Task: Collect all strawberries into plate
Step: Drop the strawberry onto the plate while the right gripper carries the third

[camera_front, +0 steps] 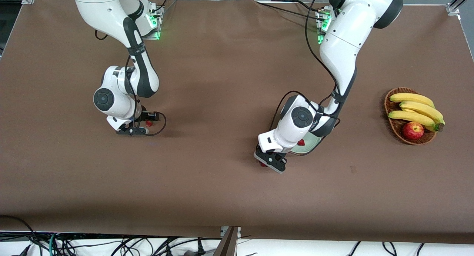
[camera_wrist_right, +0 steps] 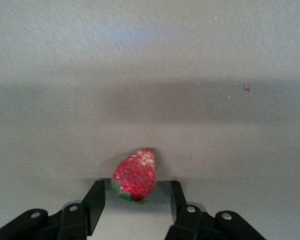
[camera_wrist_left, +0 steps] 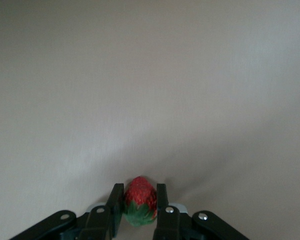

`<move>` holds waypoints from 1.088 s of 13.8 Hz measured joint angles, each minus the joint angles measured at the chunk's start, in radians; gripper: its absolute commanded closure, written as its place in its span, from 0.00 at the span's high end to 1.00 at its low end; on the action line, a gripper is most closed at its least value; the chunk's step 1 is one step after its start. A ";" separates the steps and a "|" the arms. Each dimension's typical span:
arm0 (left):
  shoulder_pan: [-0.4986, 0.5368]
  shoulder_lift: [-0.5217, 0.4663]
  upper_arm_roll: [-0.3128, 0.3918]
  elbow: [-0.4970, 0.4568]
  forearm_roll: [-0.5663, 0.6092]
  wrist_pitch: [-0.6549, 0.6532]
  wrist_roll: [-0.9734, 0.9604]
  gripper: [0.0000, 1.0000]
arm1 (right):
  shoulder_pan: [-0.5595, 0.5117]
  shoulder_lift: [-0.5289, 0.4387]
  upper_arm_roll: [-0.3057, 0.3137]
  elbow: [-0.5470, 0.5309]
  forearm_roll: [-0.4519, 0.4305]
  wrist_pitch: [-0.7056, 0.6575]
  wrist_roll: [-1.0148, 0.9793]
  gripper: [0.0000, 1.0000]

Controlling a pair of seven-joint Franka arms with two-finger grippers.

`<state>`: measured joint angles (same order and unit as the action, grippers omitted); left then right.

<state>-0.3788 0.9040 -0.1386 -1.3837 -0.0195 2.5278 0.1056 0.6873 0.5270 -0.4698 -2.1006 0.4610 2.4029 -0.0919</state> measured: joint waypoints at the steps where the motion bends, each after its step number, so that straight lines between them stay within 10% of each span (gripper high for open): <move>1: 0.005 -0.034 0.002 0.006 0.000 -0.112 0.000 0.00 | 0.001 0.000 0.001 0.006 0.005 0.002 0.000 0.60; 3: 0.025 -0.120 0.012 0.013 0.000 -0.333 -0.001 0.00 | 0.002 0.000 0.001 0.015 0.006 0.004 0.000 0.59; 6: 0.087 -0.213 0.022 0.010 0.000 -0.622 0.001 0.00 | 0.001 0.000 0.001 0.018 0.006 0.004 -0.002 0.19; 8: 0.136 -0.218 0.023 -0.023 0.001 -0.668 0.017 0.00 | 0.001 0.000 0.001 0.018 0.006 0.005 -0.013 0.00; 12: 0.130 -0.196 0.012 -0.163 0.059 -0.564 0.019 0.10 | 0.006 -0.002 0.003 0.049 0.010 -0.012 -0.019 0.00; 13: 0.127 -0.196 0.010 -0.186 0.060 -0.546 0.019 0.30 | 0.017 -0.005 0.004 0.089 0.015 -0.060 0.019 0.00; 14: 0.126 -0.196 0.008 -0.195 0.060 -0.539 0.019 0.87 | 0.034 -0.009 0.006 0.147 0.016 -0.126 0.087 0.00; 15: 0.125 -0.197 0.008 -0.196 0.060 -0.534 0.017 1.00 | 0.057 -0.012 0.009 0.221 0.016 -0.198 0.179 0.00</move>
<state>-0.2536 0.7074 -0.1303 -1.5796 0.0406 1.9938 0.1221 0.7441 0.5153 -0.4609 -1.8792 0.4768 2.2052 0.0868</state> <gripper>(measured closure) 0.692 0.683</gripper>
